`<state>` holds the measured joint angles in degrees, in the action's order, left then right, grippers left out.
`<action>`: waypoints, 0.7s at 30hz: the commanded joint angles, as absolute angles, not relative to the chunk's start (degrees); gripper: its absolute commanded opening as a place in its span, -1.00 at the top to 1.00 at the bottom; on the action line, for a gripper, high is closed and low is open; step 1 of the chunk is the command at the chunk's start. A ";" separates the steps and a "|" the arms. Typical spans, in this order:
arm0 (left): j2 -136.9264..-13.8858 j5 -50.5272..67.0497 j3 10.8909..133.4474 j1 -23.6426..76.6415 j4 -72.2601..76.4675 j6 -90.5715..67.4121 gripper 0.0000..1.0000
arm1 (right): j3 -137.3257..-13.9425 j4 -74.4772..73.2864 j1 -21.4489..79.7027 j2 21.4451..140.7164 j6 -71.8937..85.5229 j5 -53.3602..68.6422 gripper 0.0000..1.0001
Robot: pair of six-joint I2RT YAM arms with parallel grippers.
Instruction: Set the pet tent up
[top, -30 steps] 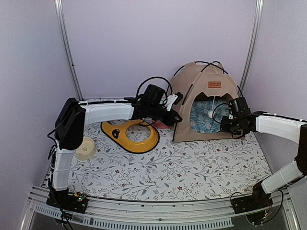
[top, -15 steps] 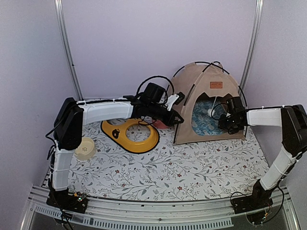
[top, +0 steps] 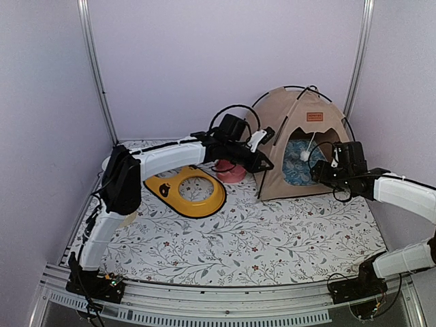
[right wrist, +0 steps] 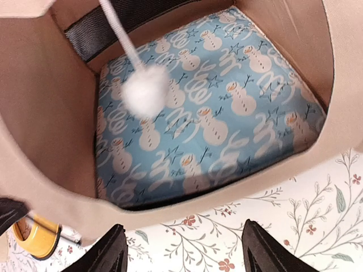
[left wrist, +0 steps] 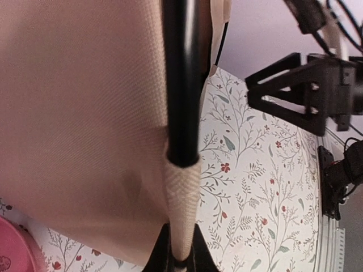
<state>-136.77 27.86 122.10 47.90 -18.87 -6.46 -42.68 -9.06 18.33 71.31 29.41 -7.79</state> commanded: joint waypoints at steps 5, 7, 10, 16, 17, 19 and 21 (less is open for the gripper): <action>-147.36 26.64 135.38 48.67 -15.47 -15.02 0.77 | -42.14 -10.87 18.19 65.81 28.08 -4.34 -0.57; -147.24 25.80 135.90 48.71 -13.94 -15.98 0.43 | -43.72 -11.47 18.21 65.58 27.55 -2.90 -0.61; -145.29 23.50 135.63 48.66 -14.62 -15.98 -0.09 | -45.17 -10.41 18.72 65.18 26.80 1.14 -0.67; -130.58 16.68 119.18 48.19 -10.82 -15.47 -0.54 | -45.74 -5.57 24.92 66.07 24.01 5.35 -0.98; -127.84 16.33 115.79 47.94 -9.81 -15.47 -0.56 | -45.51 -4.36 26.12 66.01 23.58 6.07 -0.98; -123.10 14.57 109.56 47.48 -8.52 -15.77 -0.67 | -45.05 -1.96 28.43 65.79 22.90 7.98 -0.98; -117.95 12.66 102.94 46.84 -6.91 -16.45 -0.68 | -44.59 0.27 30.90 65.37 21.30 9.63 -0.98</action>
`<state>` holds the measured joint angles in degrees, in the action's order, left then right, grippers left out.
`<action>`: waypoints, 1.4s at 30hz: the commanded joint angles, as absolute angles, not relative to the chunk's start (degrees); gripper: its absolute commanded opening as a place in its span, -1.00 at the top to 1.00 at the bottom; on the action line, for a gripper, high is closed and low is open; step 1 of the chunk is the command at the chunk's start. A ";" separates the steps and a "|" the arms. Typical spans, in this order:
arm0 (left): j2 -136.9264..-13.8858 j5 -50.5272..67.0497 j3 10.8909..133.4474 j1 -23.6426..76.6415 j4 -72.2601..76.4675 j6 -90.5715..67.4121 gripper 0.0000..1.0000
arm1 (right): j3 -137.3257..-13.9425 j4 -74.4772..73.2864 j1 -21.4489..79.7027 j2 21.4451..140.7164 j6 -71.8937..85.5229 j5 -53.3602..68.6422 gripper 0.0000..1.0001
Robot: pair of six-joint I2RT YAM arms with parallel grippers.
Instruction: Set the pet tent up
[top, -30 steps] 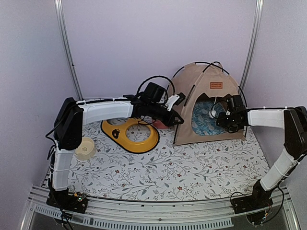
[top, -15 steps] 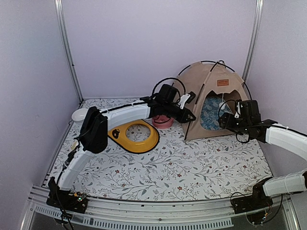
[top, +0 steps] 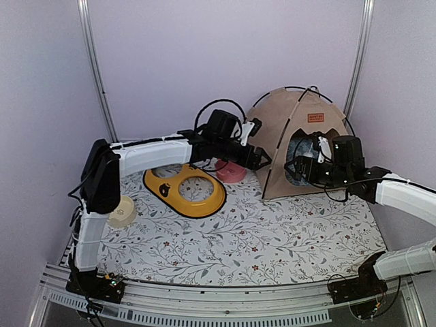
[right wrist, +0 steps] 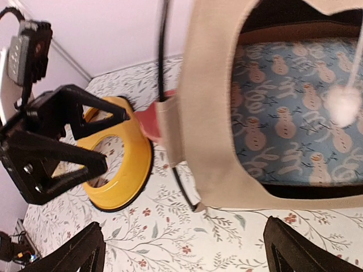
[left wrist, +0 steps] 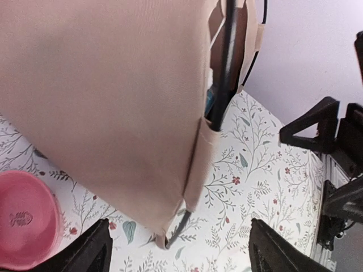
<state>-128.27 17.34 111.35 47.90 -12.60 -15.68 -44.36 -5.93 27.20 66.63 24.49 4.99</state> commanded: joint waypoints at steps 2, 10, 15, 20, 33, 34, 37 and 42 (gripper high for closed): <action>-112.18 11.22 94.41 45.63 -4.27 -18.13 -0.68 | -44.05 2.97 32.88 65.26 19.72 12.68 -0.98; -94.41 4.44 68.29 38.63 0.01 -26.69 -0.68 | -50.03 5.65 33.49 79.60 15.27 28.78 -0.98; -87.28 3.77 56.60 32.19 -0.15 -28.25 -0.69 | -57.85 5.50 31.11 88.32 11.90 29.90 -0.98; -86.29 7.22 53.32 24.77 -0.25 -27.21 -0.72 | -64.10 5.85 25.36 96.38 11.11 29.69 -0.98; -114.51 3.68 80.97 18.66 -14.49 -21.19 -0.62 | -73.87 -2.51 30.51 99.91 12.52 19.76 -0.98; -115.86 3.81 81.76 18.68 -15.42 -20.84 -0.61 | -74.25 -3.44 31.95 100.01 12.58 19.17 -0.98; -117.41 4.76 80.39 18.63 -15.28 -21.12 -0.60 | -73.98 -4.10 34.20 100.10 14.67 17.60 -0.98; -116.49 6.71 74.83 18.88 -14.16 -22.15 -0.55 | -74.53 -4.11 35.42 101.60 17.34 17.97 -0.98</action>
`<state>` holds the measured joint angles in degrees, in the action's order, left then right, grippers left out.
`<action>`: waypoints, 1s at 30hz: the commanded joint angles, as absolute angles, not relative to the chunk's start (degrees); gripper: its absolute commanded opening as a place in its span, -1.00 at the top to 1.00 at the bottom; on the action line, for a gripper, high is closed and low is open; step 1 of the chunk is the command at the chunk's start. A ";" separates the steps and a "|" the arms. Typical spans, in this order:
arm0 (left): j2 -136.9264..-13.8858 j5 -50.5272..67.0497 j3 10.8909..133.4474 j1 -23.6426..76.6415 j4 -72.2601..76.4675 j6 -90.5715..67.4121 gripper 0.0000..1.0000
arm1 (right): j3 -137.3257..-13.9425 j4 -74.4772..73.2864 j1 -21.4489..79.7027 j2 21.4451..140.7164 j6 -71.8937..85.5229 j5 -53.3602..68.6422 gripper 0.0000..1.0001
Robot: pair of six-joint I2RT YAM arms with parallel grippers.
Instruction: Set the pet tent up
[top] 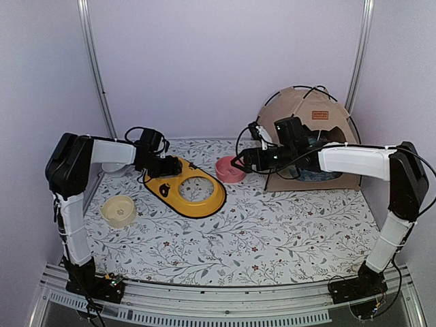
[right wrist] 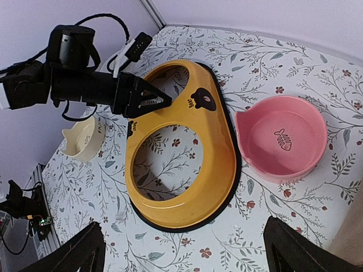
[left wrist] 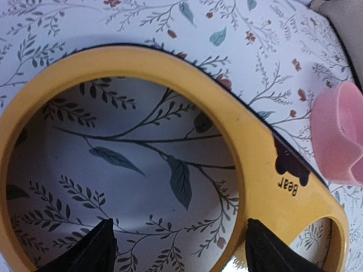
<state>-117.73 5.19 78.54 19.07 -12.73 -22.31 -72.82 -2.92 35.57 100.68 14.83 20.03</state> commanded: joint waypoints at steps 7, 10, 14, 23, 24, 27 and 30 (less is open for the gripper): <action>-107.76 11.57 61.39 21.88 -8.87 -26.63 -0.43 | -79.19 -8.05 36.30 106.96 16.90 13.76 -0.98; -104.85 13.73 56.46 24.62 -5.89 -30.28 -0.39 | -82.89 -9.24 36.30 110.83 15.30 12.90 -0.98; -102.04 13.17 52.11 29.41 -2.89 -35.73 -0.34 | -91.57 -13.27 36.81 118.36 10.87 11.94 -0.98; -90.01 6.77 49.40 34.54 -3.92 -40.35 -0.44 | -107.00 -20.63 38.67 132.25 -1.35 7.42 -0.96; -87.40 4.35 49.54 34.54 -5.86 -40.07 -0.46 | -107.53 -21.06 38.75 133.19 -2.54 7.53 -0.93; -80.01 -4.86 48.58 34.04 -11.96 -41.14 -0.53 | -108.95 -22.66 38.83 136.87 -4.49 7.76 -0.79; -72.48 -11.01 45.25 32.24 -15.91 -43.23 -0.56 | -109.43 -23.42 39.30 138.41 -5.92 7.82 -0.61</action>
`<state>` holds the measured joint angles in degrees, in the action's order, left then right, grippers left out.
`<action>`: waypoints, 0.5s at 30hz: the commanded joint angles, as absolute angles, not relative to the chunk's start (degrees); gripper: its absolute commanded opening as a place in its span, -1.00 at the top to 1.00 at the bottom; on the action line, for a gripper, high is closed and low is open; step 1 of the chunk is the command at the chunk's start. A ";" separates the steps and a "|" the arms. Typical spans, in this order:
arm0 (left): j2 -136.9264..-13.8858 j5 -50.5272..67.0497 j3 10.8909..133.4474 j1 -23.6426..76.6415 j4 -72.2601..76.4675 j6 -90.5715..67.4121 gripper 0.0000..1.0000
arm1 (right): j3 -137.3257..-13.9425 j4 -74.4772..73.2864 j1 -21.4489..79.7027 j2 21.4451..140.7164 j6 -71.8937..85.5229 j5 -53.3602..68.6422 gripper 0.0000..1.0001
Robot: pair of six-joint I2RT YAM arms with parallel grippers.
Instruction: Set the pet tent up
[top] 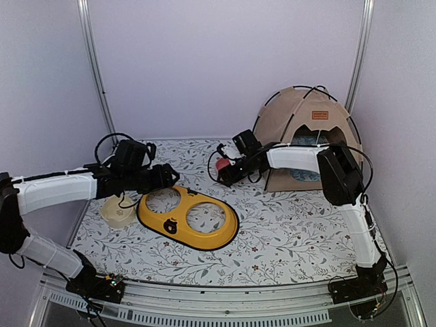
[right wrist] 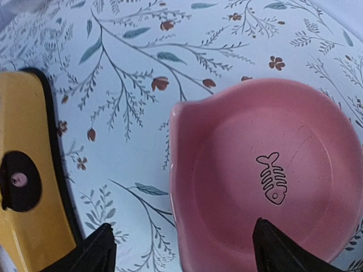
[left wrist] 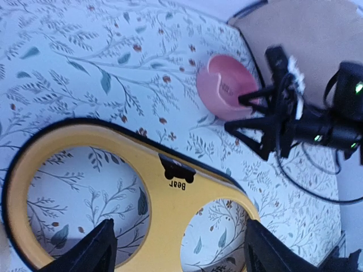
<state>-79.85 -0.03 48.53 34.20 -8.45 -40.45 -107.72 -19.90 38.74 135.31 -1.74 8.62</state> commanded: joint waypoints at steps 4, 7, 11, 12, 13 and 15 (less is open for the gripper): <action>-65.48 -16.00 39.90 28.25 -20.56 -46.43 -0.57 | -111.14 -24.73 40.00 140.24 -6.89 7.65 -0.18; -60.58 -15.65 35.45 23.40 -21.44 -48.30 -0.57 | -112.84 -25.75 40.21 141.18 -7.57 7.63 0.23; -59.58 -13.04 32.77 17.85 -18.64 -47.11 -0.57 | -114.88 -26.95 40.30 141.14 -8.49 7.74 0.90; -60.53 -12.59 32.83 16.65 -18.18 -46.57 -0.57 | -115.21 -27.16 40.33 140.67 -8.58 7.82 0.99; -61.89 -12.09 33.16 15.56 -17.42 -45.87 -0.57 | -115.42 -27.24 40.34 140.07 -8.69 8.15 1.00; -65.49 -10.84 34.29 13.64 -16.09 -44.52 -0.57 | -115.56 -27.17 40.47 138.50 -8.70 8.49 1.00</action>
<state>-61.17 -12.47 33.08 16.99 -18.68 -46.52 -114.37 -24.36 39.92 139.63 -8.64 6.63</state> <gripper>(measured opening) 0.786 0.057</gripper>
